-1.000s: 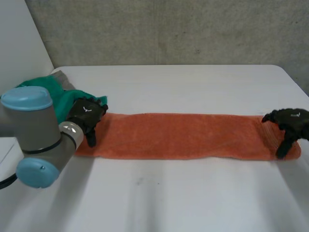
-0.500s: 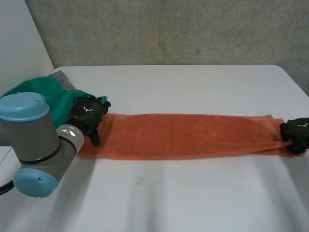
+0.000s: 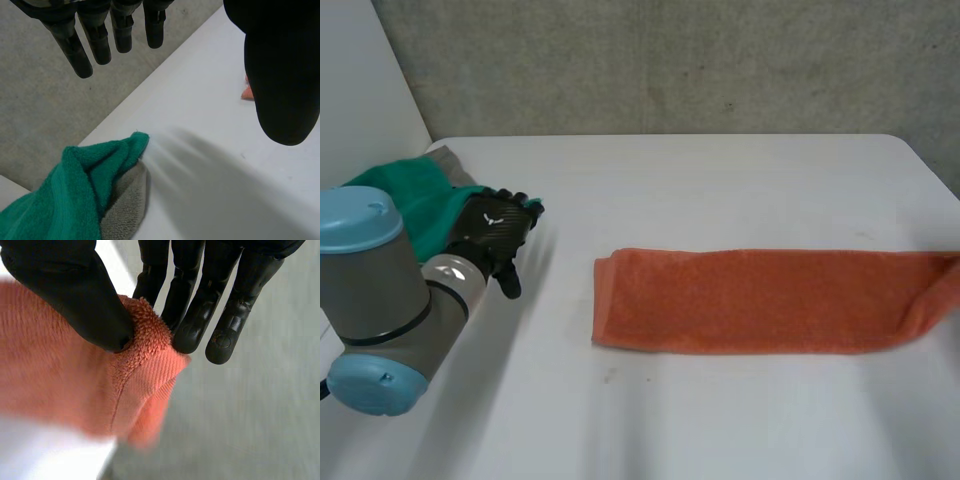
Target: Fold the laundry.
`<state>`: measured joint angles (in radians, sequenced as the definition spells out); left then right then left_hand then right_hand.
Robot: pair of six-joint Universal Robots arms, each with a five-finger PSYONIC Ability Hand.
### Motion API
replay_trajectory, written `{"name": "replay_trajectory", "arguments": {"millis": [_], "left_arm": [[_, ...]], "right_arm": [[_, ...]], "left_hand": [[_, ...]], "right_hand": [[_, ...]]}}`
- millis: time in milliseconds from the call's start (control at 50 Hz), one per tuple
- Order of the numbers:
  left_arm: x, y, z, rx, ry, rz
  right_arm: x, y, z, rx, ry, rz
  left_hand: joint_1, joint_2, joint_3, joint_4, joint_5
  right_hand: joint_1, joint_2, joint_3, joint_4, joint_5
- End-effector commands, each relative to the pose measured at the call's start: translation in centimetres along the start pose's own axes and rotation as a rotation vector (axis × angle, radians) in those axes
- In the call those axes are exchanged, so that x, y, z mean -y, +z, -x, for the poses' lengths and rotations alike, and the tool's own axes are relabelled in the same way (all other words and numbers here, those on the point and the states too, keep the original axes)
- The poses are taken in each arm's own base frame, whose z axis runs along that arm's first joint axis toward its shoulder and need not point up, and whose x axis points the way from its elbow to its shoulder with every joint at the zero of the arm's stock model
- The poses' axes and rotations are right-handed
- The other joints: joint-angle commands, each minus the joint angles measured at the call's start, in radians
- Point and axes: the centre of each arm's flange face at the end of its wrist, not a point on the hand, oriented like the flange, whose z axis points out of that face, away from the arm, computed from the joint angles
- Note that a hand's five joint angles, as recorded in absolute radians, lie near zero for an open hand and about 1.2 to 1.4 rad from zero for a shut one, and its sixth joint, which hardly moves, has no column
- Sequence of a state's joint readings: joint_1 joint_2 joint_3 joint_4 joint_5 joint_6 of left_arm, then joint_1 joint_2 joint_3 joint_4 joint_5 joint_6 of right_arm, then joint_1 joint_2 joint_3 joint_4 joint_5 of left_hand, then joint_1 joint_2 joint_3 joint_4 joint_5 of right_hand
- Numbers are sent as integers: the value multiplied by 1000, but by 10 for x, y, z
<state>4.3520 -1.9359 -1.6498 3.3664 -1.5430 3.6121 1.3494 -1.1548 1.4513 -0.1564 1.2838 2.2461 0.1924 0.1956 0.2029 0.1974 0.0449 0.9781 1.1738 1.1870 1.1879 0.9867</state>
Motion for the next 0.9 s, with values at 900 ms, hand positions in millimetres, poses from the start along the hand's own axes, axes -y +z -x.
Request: {"name": "replay_trajectory", "arguments": {"millis": [900], "left_arm": [[46, -8, -83, -184, -2, -168]], "right_arm": [[30, -110, 163, 517, 248, 77]], "left_hand": [[-17, -20, -27, -22, -44]], "right_hand": [[103, -93, -106, -107, -80]]}}
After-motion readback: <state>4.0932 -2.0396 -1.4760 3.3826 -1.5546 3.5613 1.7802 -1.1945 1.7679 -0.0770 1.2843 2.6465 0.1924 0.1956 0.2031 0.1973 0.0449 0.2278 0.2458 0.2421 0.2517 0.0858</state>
